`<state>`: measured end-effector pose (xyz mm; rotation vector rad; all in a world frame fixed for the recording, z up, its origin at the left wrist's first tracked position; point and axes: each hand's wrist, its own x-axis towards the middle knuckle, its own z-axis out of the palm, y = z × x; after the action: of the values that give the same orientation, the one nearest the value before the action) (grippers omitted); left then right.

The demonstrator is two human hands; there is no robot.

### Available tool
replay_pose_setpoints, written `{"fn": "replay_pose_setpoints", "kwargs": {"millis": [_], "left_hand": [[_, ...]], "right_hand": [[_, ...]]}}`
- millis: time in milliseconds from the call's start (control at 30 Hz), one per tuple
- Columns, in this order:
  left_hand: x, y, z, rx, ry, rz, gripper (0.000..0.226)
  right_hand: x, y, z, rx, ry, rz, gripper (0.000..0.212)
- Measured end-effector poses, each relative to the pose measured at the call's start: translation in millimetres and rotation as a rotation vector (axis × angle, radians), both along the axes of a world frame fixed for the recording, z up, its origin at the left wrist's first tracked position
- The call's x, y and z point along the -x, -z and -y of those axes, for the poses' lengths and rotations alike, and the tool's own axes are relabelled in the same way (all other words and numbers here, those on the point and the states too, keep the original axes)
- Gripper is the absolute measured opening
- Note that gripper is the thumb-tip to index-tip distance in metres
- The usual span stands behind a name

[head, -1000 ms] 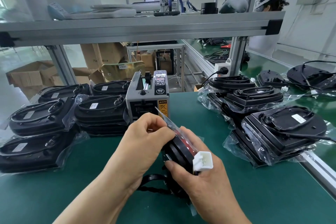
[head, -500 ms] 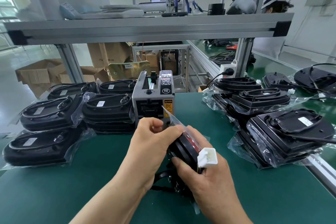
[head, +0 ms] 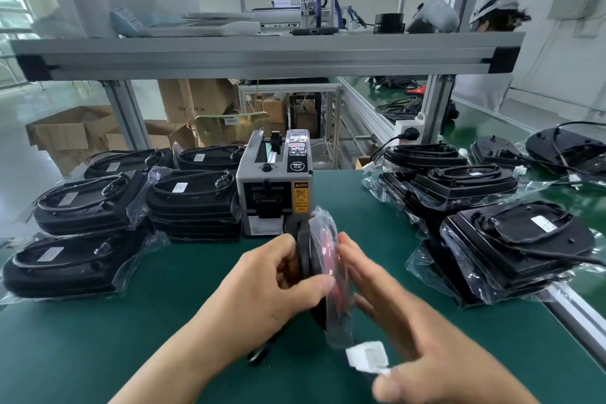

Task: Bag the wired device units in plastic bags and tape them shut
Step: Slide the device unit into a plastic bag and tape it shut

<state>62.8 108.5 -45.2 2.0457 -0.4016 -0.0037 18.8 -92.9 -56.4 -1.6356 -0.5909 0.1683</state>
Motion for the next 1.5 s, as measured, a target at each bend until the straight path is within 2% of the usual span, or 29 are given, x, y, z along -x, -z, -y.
{"fn": "replay_pose_setpoints", "kwargs": {"millis": [33,100,200,300,433,500,667,767,867,967,1133,1233,1300,1400,1500], "left_hand": [[5,4,3,-0.016,0.013,0.042,0.036],[14,11,13,-0.058,0.039,0.104,0.025],[21,22,27,-0.228,0.029,0.226,0.030],[24,43,34,-0.360,0.004,0.353,0.045],[28,60,41,-0.397,-0.014,0.399,0.028],[28,62,42,-0.386,-0.040,0.379,0.031],[33,62,45,-0.406,-0.074,0.329,0.046],[34,61,46,-0.405,-0.067,0.313,0.047],[32,61,43,-0.391,-0.039,0.357,0.037],[32,60,42,-0.423,-0.017,0.348,0.040],[32,61,42,-0.440,-0.055,0.324,0.043],[33,60,42,-0.477,-0.055,0.271,0.046],[34,59,42,-0.494,-0.054,0.269,0.047],[35,57,42,-0.519,-0.047,0.267,0.052],[35,55,41,-0.531,-0.047,0.253,0.048]], "right_hand": [[0,-1,6,-0.010,-0.045,-0.053,0.134],[8,7,4,0.028,0.046,-0.128,0.129],[22,25,-15,0.021,0.312,-0.107,0.123],[23,37,-32,-0.101,0.617,-0.138,0.101],[16,45,-39,-0.076,0.795,-0.069,0.067],[13,44,-40,-0.044,0.827,-0.004,0.052],[17,49,-46,-0.172,0.924,0.036,0.050],[20,51,-49,-0.228,0.912,0.037,0.053],[20,45,-45,-0.222,0.822,-0.039,0.059],[13,40,-35,-0.125,0.854,-0.101,0.072],[1,23,-13,0.139,0.991,0.060,0.042],[-4,15,1,0.274,0.955,0.087,0.025],[-7,10,8,0.359,0.883,0.079,0.022],[-4,5,11,0.351,0.803,0.027,0.025],[2,6,5,0.293,0.821,0.056,0.023]]}}
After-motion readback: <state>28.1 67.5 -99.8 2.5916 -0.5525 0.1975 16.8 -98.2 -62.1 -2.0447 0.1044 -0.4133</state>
